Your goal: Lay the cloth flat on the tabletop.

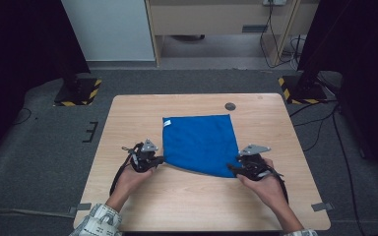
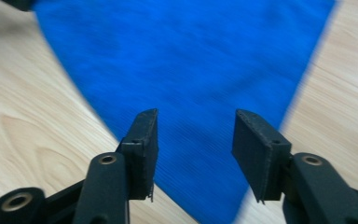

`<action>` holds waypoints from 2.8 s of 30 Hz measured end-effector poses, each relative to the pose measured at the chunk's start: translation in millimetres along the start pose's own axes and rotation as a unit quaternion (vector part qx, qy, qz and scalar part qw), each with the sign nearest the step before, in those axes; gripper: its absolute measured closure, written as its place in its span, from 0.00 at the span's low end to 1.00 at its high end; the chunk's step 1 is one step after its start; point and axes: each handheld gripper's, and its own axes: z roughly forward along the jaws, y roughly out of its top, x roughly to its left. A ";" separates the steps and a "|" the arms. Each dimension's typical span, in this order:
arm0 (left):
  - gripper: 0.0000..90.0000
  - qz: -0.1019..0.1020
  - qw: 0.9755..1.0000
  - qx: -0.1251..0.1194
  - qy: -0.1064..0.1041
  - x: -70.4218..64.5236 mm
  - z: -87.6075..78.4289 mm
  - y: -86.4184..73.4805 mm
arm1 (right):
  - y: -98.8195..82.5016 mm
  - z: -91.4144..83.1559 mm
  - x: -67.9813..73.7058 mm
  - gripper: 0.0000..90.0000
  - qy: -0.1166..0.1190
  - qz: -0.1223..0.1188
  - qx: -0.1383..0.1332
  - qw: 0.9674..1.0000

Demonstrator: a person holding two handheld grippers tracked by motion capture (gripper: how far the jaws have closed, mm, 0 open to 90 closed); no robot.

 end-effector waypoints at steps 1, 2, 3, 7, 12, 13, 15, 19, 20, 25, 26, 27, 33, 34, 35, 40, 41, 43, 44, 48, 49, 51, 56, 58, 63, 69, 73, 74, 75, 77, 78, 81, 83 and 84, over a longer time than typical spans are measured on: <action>0.98 0.001 1.000 0.001 0.000 -0.1 0.2 -0.1 | 1.4 2.9 3.3 0.60 0.006 -0.006 -0.001 1.000; 0.98 0.001 1.000 0.001 -0.001 -0.3 0.3 -0.2 | 2.9 6.7 8.2 0.61 0.014 -0.012 -0.004 1.000; 0.98 0.000 1.000 0.000 -0.001 -0.4 0.3 -0.3 | 4.1 10.4 13.1 0.62 0.021 -0.019 -0.005 1.000; 0.94 0.003 1.000 -0.004 -0.004 -0.7 -0.6 -2.3 | 7.7 23.4 30.9 0.65 0.047 -0.039 -0.008 0.998; 0.83 0.010 1.000 -0.012 -0.005 -0.3 -1.6 -6.1 | 10.6 41.2 50.1 0.66 0.065 -0.066 0.001 0.996; 0.77 0.009 1.000 -0.018 -0.004 -0.3 -2.0 -7.2 | 11.0 44.7 52.9 0.66 0.068 -0.069 0.002 0.995; 0.73 0.008 1.000 -0.022 -0.010 0.3 -2.3 -8.8 | 11.7 52.3 58.3 0.64 0.072 -0.075 0.007 0.995; 0.67 0.007 1.000 -0.019 -0.011 1.7 -0.7 -11.2 | 12.3 63.3 65.1 0.58 0.073 -0.078 0.014 0.994; 0.64 0.006 1.000 -0.018 -0.011 1.7 -0.3 -11.4 | 12.5 66.1 66.8 0.56 0.071 -0.079 0.017 0.994; 0.60 0.012 1.000 -0.007 -0.024 -0.7 4.8 -12.5 | 13.3 72.6 70.4 0.59 0.067 -0.086 0.021 0.994; 0.59 0.015 1.000 -0.007 -0.024 -2.1 5.6 -12.2 | 13.6 73.7 70.4 0.62 0.067 -0.087 0.022 0.994; 0.59 0.017 1.000 -0.007 -0.026 -2.6 5.8 -11.8 | 13.8 74.6 70.0 0.66 0.064 -0.091 0.023 0.994; 0.68 0.020 0.999 -0.004 -0.035 -3.2 6.5 -11.0 | 15.5 75.2 66.0 0.92 0.063 -0.092 0.025 0.993; 0.72 0.021 0.999 -0.007 -0.037 -3.1 6.5 -10.7 | 15.7 75.1 64.9 0.95 0.062 -0.093 0.026 0.993; 0.75 0.022 0.999 -0.009 -0.037 -2.8 6.3 -9.7 | 16.0 74.9 63.8 0.97 0.062 -0.090 0.025 0.994; 0.95 0.015 0.998 -0.026 -0.048 -0.2 7.5 0.9 | 20.8 72.3 56.5 0.99 0.074 -0.078 0.022 0.994; 0.97 0.017 0.998 -0.026 -0.048 0.0 8.2 2.9 | 22.4 72.1 54.5 0.99 0.072 -0.074 0.020 0.994; 0.98 0.020 0.998 -0.026 -0.047 1.8 9.4 10.3 | 26.0 71.1 49.6 0.99 0.078 -0.064 0.017 0.995; 0.98 0.019 0.998 -0.027 -0.047 2.7 9.9 13.1 | 28.6 70.4 45.9 0.99 0.077 -0.060 0.015 0.995; 0.98 0.008 0.998 -0.034 -0.044 10.1 15.5 32.9 | 37.1 69.9 31.4 0.99 0.074 -0.043 0.011 0.996; 0.98 0.004 0.998 -0.036 -0.047 11.7 17.3 36.9 | 39.2 70.5 26.7 0.99 0.076 -0.036 0.010 0.996; 0.97 -0.003 0.998 -0.035 -0.045 16.1 24.4 49.9 | 42.8 72.6 16.9 0.99 0.072 -0.026 0.012 0.997; 0.96 -0.003 0.999 -0.012 -0.037 21.2 42.4 74.8 | 50.1 83.4 -3.6 0.97 0.063 0.002 0.028 0.998; 0.94 -0.013 0.999 -0.005 -0.038 21.9 50.0 79.9 | 52.8 88.7 -10.2 0.93 0.049 0.005 0.031 0.998; 0.75 -0.036 0.999 -0.001 -0.028 22.2 65.9 84.1 | 55.2 97.5 -18.3 0.82 0.017 0.012 0.036 0.999; 0.60 -0.047 0.999 -0.011 -0.023 23.7 64.0 81.7 | 53.5 98.8 -26.0 0.77 0.004 0.024 0.038 0.999; 0.57 -0.047 0.998 -0.022 -0.027 24.3 57.4 76.3 | 52.5 92.3 -27.1 0.73 0.003 0.024 0.031 0.999; 0.57 -0.047 0.998 -0.022 -0.030 23.6 56.3 75.0 | 52.2 90.5 -28.0 0.71 0.002 0.024 0.032 0.999; 0.57 -0.045 0.998 -0.023 -0.033 22.8 55.2 73.1 | 51.7 88.9 -29.2 0.70 0.001 0.024 0.030 0.999; 0.56 -0.041 0.998 -0.021 -0.035 19.3 55.2 68.7 | 50.6 84.4 -30.4 0.67 0.000 0.028 0.029 0.999; 0.55 -0.040 0.998 -0.021 -0.035 18.3 55.9 67.4 | 50.0 81.8 -31.0 0.67 -0.002 0.026 0.026 0.999; 0.54 -0.037 0.999 -0.011 -0.037 17.0 61.0 63.0 | 47.9 73.7 -33.0 0.65 -0.003 0.028 0.018 0.999; 0.54 -0.040 0.998 -0.011 -0.035 15.8 63.7 61.9 | 45.8 69.0 -33.9 0.62 -0.001 0.030 0.012 0.999; 0.55 -0.041 0.998 -0.014 -0.038 15.1 64.6 61.7 | 44.0 65.7 -34.6 0.61 0.000 0.029 0.010 1.000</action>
